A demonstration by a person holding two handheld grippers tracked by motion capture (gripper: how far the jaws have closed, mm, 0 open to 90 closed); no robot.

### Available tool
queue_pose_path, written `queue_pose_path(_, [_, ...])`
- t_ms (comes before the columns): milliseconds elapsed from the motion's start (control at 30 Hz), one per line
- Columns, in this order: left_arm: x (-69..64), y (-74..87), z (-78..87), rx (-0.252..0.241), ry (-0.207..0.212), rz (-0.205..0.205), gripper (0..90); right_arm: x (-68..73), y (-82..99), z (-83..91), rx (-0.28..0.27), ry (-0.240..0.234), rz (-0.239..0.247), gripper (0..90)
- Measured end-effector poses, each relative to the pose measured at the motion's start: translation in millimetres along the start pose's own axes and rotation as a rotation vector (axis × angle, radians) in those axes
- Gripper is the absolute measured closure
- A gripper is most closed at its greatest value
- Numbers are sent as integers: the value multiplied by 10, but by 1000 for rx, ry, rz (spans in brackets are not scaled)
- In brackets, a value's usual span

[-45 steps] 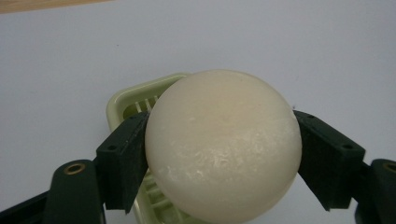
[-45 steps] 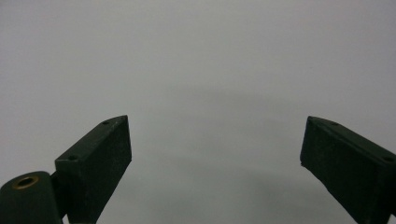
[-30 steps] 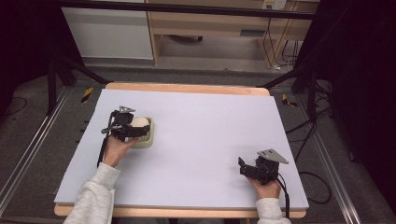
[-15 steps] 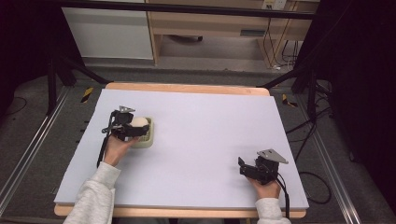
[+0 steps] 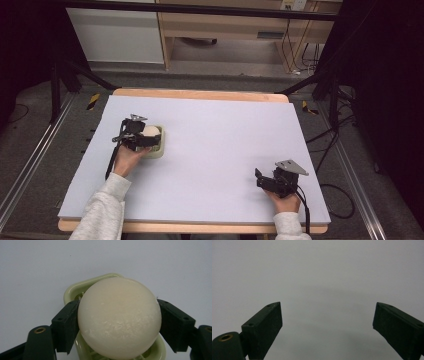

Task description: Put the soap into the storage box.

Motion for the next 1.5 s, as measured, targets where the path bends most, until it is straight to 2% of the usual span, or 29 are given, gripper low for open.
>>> queue_pose_path(733, [18, 86, -115, 37, -13, -19, 241, 4, 3, -4, 3, -3, 3, 96])
queue_pose_path(1200, [7, 97, -133, 30, -14, -27, 238, 5, 2, -1, 2, -7, 2, 96])
queue_pose_path(1367, [42, 38, -51, -15, 10, 1, 239, 8, 3, -1, 3, -8, 2, 96])
queue_pose_path(1500, [78, -49, 112, -61, 22, 22, 237, 9, 0, 4, 0, -7, 1, 96])
Point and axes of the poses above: each handheld gripper's, and its own axes: z roughly backward along the jaws, y roughly out of its underside, x roughly to its left, the point moved 8 cm from there along -z, roughly forward along the jaws, and after that the axes turned 2 degrees about -y, right-handed, at the moved point
